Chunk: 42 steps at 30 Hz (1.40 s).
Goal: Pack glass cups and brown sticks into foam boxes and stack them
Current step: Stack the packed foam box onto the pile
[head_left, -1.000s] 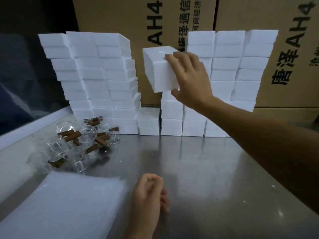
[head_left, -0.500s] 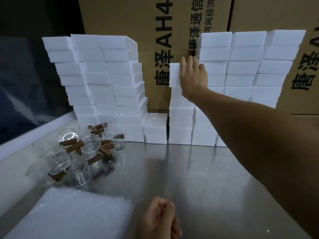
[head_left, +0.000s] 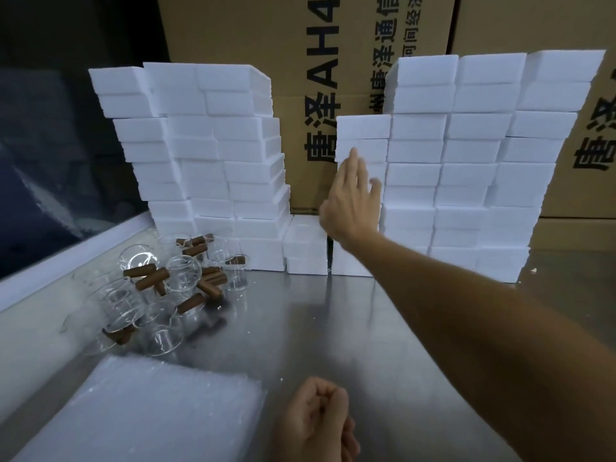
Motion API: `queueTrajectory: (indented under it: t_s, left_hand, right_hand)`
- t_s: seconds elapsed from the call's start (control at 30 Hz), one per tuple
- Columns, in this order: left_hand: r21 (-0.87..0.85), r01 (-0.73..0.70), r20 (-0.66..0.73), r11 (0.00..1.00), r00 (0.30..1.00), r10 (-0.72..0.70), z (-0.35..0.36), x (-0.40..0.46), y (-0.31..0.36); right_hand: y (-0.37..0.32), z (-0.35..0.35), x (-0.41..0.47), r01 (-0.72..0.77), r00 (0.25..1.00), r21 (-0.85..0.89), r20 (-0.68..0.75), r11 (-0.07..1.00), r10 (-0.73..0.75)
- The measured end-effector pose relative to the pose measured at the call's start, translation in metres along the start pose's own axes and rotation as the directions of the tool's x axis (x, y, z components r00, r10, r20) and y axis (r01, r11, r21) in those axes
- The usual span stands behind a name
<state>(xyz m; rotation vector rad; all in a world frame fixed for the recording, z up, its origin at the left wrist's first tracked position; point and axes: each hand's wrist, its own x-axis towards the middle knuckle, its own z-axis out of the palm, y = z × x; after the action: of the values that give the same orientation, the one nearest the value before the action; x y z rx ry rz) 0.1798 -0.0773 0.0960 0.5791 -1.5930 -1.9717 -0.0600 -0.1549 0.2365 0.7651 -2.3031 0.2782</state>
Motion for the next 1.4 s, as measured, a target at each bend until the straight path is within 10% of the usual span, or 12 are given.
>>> queueTrajectory:
  t_s: [0.07, 0.13, 0.23, 0.33, 0.67, 1.17, 1.4]
  left_hand:
    - [-0.005, -0.001, -0.013, 1.000, 1.000, 0.001, 0.000, 0.001, -0.001]
    - [-0.009, 0.005, -0.017, 1.000, 1.000, -0.005, 0.000, 0.002, -0.004]
    - [0.013, 0.014, -0.003, 1.000, 1.000, -0.014, -0.002, 0.004, -0.008]
    - [0.006, 0.028, -0.018, 1.000, 0.999, -0.028, -0.003, 0.007, -0.012]
    - [-0.095, 0.022, -0.011, 0.995, 1.000, -0.024, 0.001, 0.010, -0.015]
    - [0.157, -0.068, -0.100, 0.985, 0.991, 0.084, -0.006, -0.008, -0.003]
    - [0.168, -0.173, -0.407, 0.971, 0.885, 0.228, 0.001, -0.008, 0.002]
  right_hand:
    - [-0.016, 0.020, -0.027, -0.062, 0.997, 0.318, 0.055, 0.946, 0.046]
    - [-0.034, 0.039, -0.050, -0.480, 0.873, 0.653, 0.420, 0.587, 0.247]
    - [-0.053, 0.059, -0.067, -0.873, 0.409, 0.440, 0.895, -0.210, 0.178]
    - [-0.063, 0.074, -0.061, -0.830, 0.360, 0.362, 0.929, -0.423, 0.089]
    - [-0.064, 0.070, -0.022, -0.912, 0.190, 0.197, 0.980, -0.360, 0.056]
    - [-0.014, -0.014, -0.147, -0.855, 0.388, 0.350, 0.921, -0.383, -0.024]
    - [0.046, -0.046, -0.212, -0.846, 0.454, 0.424, 0.891, -0.324, -0.022]
